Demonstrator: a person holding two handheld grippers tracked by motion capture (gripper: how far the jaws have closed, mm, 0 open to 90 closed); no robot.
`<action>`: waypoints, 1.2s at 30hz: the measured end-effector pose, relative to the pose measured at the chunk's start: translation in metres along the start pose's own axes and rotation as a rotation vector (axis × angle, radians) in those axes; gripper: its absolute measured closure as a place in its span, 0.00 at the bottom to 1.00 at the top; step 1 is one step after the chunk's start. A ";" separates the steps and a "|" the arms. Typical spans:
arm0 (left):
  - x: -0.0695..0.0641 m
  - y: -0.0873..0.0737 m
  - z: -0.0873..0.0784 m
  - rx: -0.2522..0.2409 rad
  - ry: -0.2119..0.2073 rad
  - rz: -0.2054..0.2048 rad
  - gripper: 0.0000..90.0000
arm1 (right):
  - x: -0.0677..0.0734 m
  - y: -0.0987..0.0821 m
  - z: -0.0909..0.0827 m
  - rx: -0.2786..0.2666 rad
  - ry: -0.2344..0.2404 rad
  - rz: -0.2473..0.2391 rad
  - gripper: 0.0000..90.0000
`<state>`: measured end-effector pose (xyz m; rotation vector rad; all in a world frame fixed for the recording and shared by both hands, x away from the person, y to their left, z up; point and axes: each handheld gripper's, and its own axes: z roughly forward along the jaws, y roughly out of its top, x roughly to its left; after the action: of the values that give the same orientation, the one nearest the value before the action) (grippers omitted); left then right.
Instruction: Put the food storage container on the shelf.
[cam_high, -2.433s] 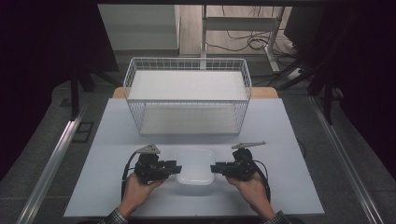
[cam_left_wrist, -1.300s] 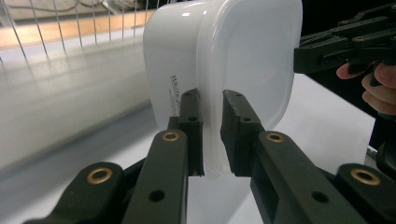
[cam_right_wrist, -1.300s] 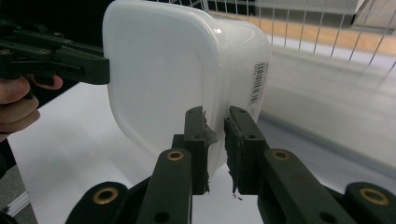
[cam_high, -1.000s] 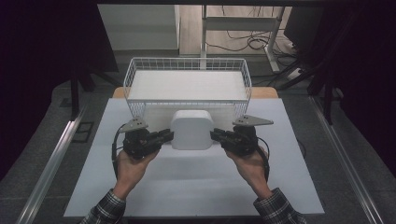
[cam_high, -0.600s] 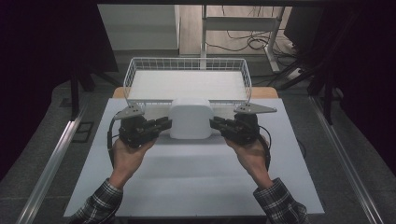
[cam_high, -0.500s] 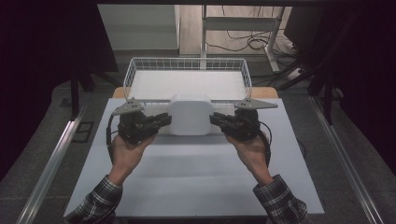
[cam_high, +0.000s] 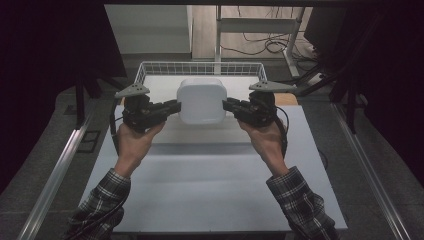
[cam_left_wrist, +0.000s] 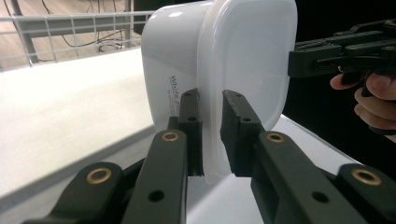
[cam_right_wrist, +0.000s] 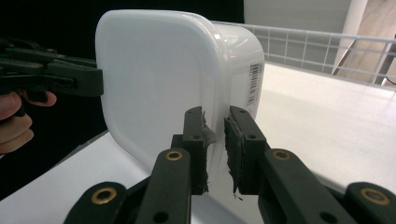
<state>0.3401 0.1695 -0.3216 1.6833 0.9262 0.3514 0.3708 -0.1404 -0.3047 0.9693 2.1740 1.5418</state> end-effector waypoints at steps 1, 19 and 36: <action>0.002 0.002 0.001 0.001 0.000 -0.004 0.88 | -0.003 0.005 0.003 -0.002 -0.004 0.004 0.87; 0.023 0.028 0.034 0.053 0.014 -0.064 0.77 | -0.032 0.030 0.029 0.034 -0.030 0.091 0.85; 0.034 0.034 0.050 0.056 0.052 -0.075 0.61 | -0.039 0.035 0.050 0.056 -0.045 0.134 0.73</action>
<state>0.4080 0.1582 -0.3144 1.6921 1.0433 0.3233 0.4409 -0.1243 -0.2962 1.1771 2.1713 1.5086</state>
